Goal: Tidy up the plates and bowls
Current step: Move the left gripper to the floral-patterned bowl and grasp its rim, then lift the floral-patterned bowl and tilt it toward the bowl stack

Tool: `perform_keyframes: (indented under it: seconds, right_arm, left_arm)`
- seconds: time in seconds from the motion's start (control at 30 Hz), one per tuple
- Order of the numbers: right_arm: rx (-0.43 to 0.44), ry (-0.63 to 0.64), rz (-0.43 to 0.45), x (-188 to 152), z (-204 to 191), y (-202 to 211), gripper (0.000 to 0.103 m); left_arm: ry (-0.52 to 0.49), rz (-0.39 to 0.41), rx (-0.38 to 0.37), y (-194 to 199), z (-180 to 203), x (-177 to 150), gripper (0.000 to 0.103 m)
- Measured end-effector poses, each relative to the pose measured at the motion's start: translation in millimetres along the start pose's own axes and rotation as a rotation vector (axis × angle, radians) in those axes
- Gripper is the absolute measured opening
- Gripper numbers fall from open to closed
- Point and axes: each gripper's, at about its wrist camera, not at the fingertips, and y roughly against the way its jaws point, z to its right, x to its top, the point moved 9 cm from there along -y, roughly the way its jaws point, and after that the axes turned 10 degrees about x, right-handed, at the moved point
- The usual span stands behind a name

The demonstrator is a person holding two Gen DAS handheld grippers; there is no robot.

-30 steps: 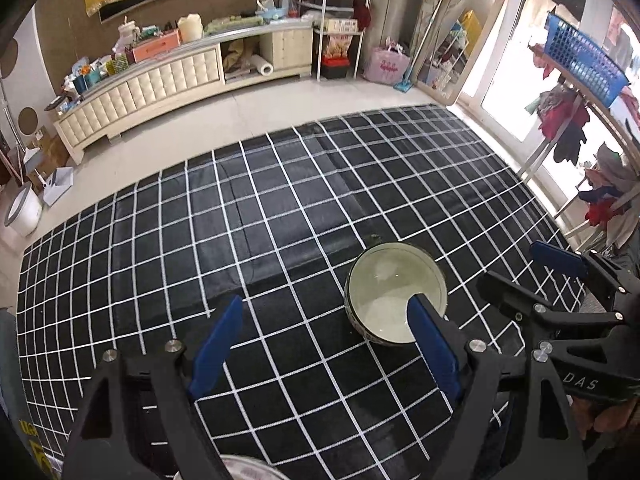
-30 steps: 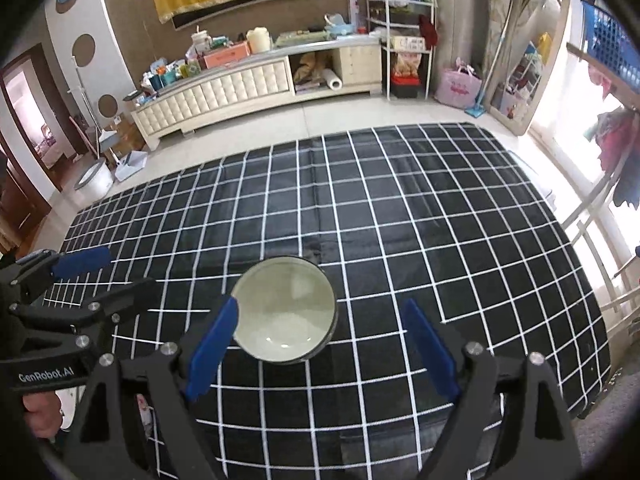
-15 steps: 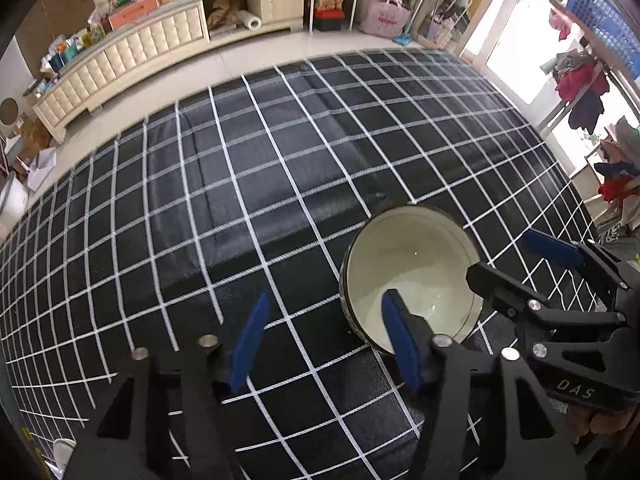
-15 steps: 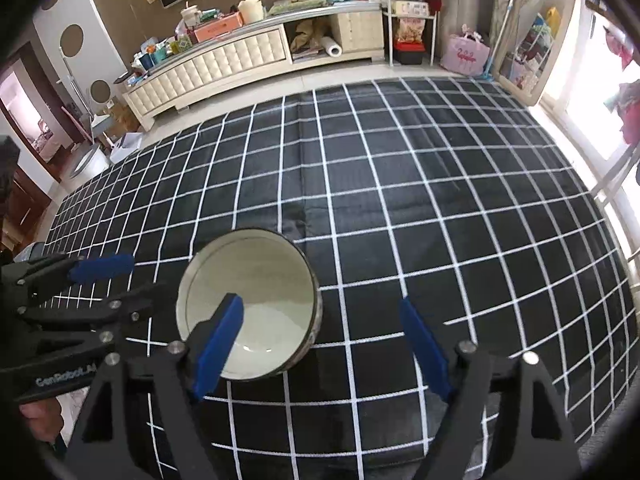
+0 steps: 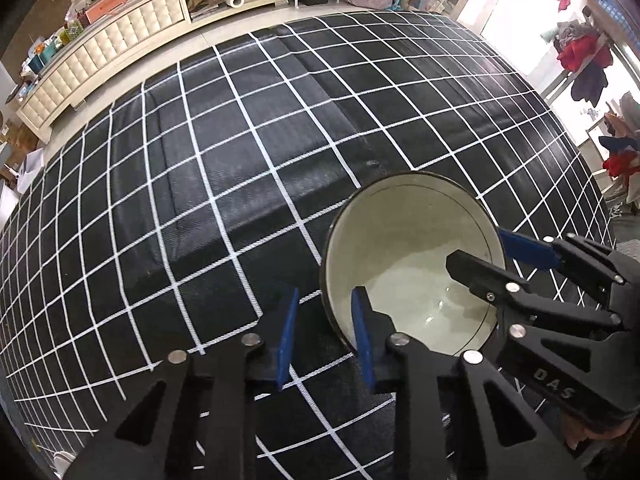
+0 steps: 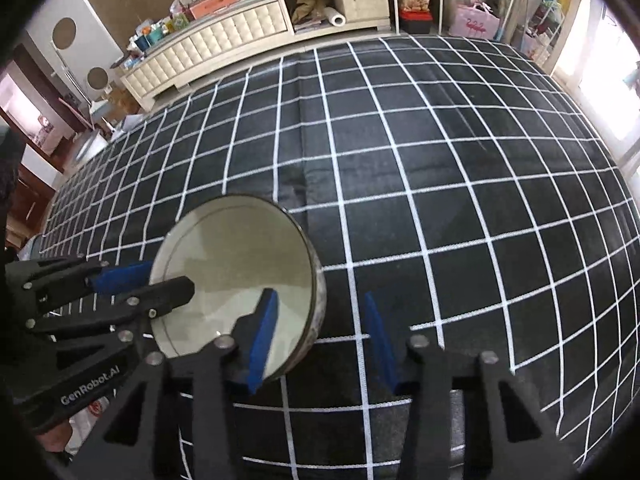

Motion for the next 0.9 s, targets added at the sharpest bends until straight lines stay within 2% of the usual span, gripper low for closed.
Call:
perform_keyframes:
  seconds: [0.13, 0.2, 0.37, 0.53, 0.63, 0.9]
  right_arm:
    - [0.050, -0.010, -0.003, -5, -2, -1, 0.025]
    - [0.034, 0.004, 0.003, -5, -3, 1, 0.024]
    - [0.018, -0.003, 0.012, -5, -2, 4, 0.022]
    - [0.008, -0.019, 0.025, -4, -9, 9, 0.016]
    - [0.000, -0.018, 0.035, -3, -16, 14, 0.016]
    - [0.006, 0.009, 0.063, -5, -43, 30, 0.014]
  left_arm:
    - [0.002, -0.004, -0.007, -3, 2, -1, 0.021]
    - [-0.007, -0.007, -0.018, -3, 4, -3, 0.018]
    - [-0.028, -0.002, 0.017, 0, 6, -6, 0.017]
    - [0.002, 0.003, 0.013, 6, 3, -14, 0.014]
    - [-0.007, 0.005, 0.020, 12, 0, -23, 0.014]
    - [0.051, 0.030, 0.021, 43, -19, -37, 0.014]
